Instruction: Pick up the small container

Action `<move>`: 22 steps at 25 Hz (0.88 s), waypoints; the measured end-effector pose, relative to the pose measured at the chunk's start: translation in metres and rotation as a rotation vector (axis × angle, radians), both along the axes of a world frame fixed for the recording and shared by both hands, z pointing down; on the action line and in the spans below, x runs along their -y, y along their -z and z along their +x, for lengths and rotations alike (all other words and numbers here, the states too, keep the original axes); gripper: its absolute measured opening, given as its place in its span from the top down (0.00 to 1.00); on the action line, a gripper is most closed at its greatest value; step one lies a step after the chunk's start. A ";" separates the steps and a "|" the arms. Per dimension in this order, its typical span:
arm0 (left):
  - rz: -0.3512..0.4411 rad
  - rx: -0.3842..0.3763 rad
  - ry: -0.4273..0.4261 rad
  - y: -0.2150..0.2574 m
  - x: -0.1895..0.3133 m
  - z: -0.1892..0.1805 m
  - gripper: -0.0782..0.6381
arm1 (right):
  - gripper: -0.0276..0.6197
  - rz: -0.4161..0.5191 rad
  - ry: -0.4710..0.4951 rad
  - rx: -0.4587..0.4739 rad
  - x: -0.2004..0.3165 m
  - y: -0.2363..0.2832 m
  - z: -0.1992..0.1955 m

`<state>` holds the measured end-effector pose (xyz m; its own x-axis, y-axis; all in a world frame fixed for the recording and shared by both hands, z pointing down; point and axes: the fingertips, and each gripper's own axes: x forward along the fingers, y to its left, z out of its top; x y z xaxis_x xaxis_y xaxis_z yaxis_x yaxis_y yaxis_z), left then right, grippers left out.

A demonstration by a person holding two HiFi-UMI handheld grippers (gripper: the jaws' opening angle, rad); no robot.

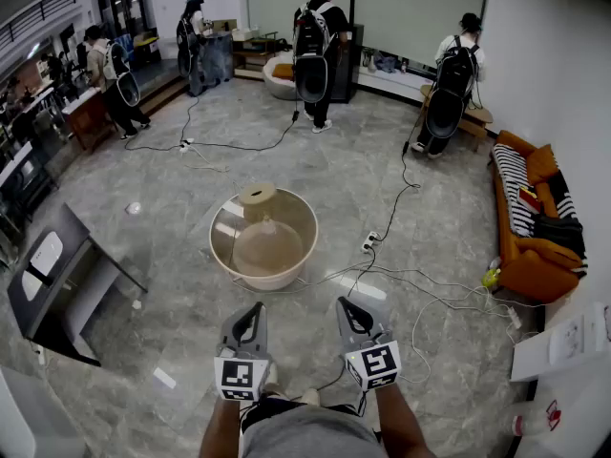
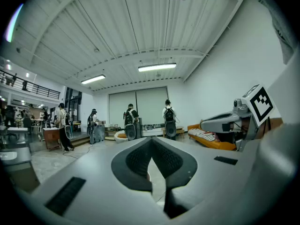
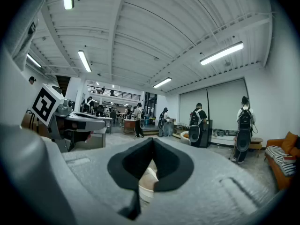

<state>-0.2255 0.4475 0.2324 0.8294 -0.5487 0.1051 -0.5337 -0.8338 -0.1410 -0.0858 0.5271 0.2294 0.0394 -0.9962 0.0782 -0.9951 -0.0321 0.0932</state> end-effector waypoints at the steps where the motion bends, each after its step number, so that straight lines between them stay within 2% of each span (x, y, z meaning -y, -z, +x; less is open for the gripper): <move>1: -0.001 -0.002 -0.001 0.000 0.000 0.003 0.87 | 0.96 0.002 0.004 0.000 0.000 0.001 0.002; 13: -0.014 -0.004 -0.005 -0.006 0.025 0.037 0.87 | 0.96 -0.010 -0.016 0.017 0.026 -0.006 0.033; 22: -0.031 0.000 0.000 -0.016 0.108 0.090 0.87 | 0.96 -0.022 -0.007 0.026 0.111 -0.013 0.083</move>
